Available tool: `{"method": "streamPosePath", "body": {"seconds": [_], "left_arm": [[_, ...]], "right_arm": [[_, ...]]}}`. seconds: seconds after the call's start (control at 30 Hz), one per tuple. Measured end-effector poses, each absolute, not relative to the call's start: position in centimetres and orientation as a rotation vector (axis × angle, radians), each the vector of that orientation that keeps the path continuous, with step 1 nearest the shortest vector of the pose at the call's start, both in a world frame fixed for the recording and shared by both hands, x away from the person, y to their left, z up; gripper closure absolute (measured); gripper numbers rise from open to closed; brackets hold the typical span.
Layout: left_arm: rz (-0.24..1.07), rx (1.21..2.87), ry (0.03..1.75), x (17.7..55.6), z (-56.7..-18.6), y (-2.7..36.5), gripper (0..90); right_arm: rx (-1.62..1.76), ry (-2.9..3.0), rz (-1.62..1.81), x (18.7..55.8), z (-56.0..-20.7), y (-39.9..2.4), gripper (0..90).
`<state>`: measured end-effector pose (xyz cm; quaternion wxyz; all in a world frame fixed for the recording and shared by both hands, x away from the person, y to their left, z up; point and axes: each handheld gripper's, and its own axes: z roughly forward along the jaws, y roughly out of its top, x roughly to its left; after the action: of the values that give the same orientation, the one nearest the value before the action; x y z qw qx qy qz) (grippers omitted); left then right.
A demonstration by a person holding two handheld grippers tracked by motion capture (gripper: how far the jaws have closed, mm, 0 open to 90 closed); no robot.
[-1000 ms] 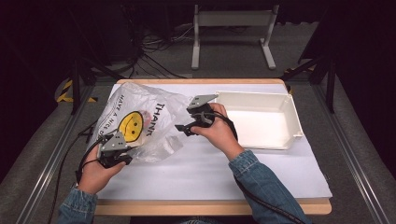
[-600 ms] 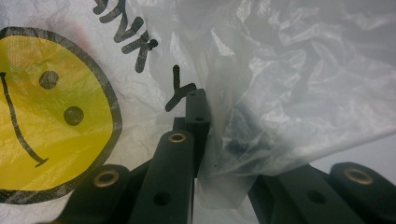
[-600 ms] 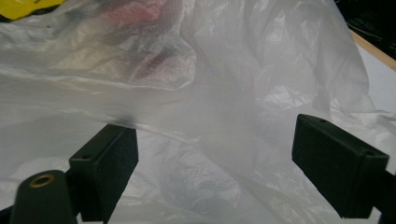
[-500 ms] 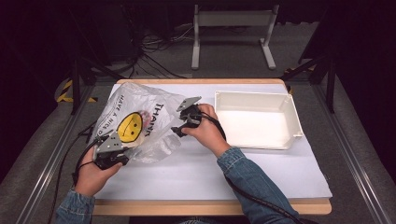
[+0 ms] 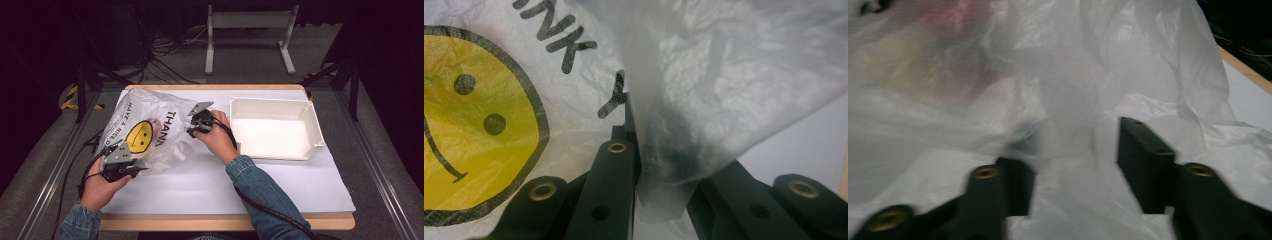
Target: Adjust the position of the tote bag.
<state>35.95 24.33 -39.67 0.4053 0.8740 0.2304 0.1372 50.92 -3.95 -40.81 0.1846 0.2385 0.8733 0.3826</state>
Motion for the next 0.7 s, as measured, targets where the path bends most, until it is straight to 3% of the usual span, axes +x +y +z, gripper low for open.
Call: {"method": "streamPosePath", "body": {"seconds": [0.07,0.13,0.7], "left_arm": [[0.348,2.203,0.582,36.0,-39.6,24.4,85.8],[0.349,2.204,0.583,36.0,-39.6,24.4,86.2],[0.380,2.182,0.565,35.9,-38.6,24.8,88.6]], "right_arm": [[0.668,2.479,1.117,50.6,-40.5,-4.2,80.7],[0.661,2.497,1.115,50.0,-40.0,-4.3,89.1],[0.761,2.543,1.273,44.7,-35.8,-8.3,89.8]]}}
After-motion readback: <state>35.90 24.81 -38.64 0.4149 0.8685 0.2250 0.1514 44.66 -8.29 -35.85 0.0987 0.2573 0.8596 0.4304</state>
